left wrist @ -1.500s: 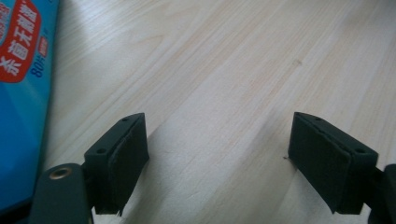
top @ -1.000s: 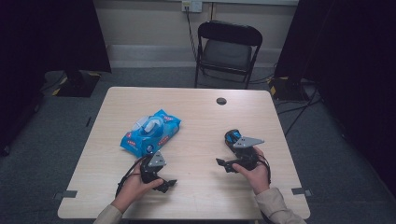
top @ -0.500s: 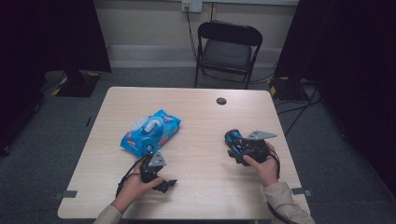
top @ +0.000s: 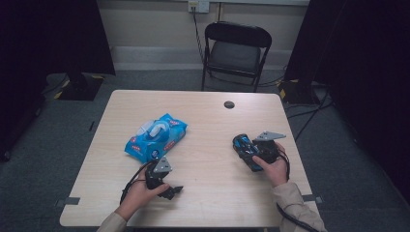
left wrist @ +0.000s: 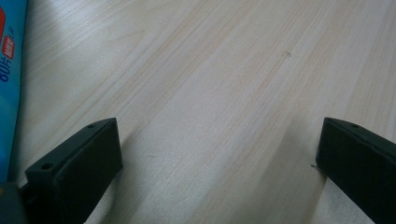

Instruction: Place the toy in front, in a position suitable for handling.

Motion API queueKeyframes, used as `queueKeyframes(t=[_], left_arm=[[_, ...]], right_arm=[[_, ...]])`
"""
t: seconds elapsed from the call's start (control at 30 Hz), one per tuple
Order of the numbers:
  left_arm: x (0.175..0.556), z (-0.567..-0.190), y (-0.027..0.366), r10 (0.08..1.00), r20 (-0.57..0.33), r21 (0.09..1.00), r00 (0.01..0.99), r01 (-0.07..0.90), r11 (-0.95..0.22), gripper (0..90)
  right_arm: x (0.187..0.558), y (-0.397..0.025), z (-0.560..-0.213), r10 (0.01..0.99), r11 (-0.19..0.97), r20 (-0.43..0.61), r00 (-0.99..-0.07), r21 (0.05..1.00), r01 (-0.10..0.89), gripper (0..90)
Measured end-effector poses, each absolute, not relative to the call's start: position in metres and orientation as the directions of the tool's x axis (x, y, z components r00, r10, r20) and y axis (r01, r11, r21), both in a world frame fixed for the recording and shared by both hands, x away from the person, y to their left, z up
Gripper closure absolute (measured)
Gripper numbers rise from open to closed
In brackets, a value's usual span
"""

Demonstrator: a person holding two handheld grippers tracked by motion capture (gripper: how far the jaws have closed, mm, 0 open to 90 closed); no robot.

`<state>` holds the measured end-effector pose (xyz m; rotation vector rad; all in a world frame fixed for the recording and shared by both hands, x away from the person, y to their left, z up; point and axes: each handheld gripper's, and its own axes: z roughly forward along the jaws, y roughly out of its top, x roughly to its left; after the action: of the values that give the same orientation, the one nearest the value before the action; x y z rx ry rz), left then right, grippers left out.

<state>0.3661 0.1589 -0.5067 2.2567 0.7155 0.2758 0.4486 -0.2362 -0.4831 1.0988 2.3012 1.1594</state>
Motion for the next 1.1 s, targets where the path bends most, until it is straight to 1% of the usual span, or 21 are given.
queueKeyframes(t=[0.33,0.57,0.7,0.83,0.87,1.03,1.1], left_arm=[[0.366,-0.507,0.159,0.57,-0.017,0.711,0.821,0.411,-0.571,0.0],[0.366,-0.507,0.159,0.57,-0.017,0.711,0.821,0.411,-0.57,0.0],[0.366,-0.507,0.159,0.57,-0.017,0.711,0.821,0.411,-0.57,0.0],[0.366,-0.507,0.159,0.57,-0.017,0.711,0.821,0.411,-0.57,0.0],[0.366,-0.507,0.159,0.57,-0.017,0.711,0.821,0.411,-0.57,0.0],[0.366,-0.507,0.159,0.568,-0.016,0.709,0.823,0.41,-0.573,0.0],[0.366,-0.507,0.159,0.572,-0.021,0.712,0.82,0.413,-0.567,0.0]], right_arm=[[0.457,-0.241,-0.496,0.782,0.376,0.033,-0.622,0.772,0.513,13.9],[0.456,-0.237,-0.503,0.762,0.431,0.0,-0.647,0.746,0.507,13.6],[0.456,-0.238,-0.505,0.764,0.43,0.003,-0.645,0.744,0.512,13.9],[0.457,-0.238,-0.506,0.762,0.437,0.002,-0.648,0.736,0.517,17.7],[0.457,-0.238,-0.506,0.761,0.433,0.007,-0.648,0.738,0.517,20.3],[0.455,-0.239,-0.506,0.771,0.422,0.009,-0.637,0.742,0.521,22.4],[0.454,-0.238,-0.506,0.784,0.409,0.009,-0.621,0.746,0.527,24.6]])
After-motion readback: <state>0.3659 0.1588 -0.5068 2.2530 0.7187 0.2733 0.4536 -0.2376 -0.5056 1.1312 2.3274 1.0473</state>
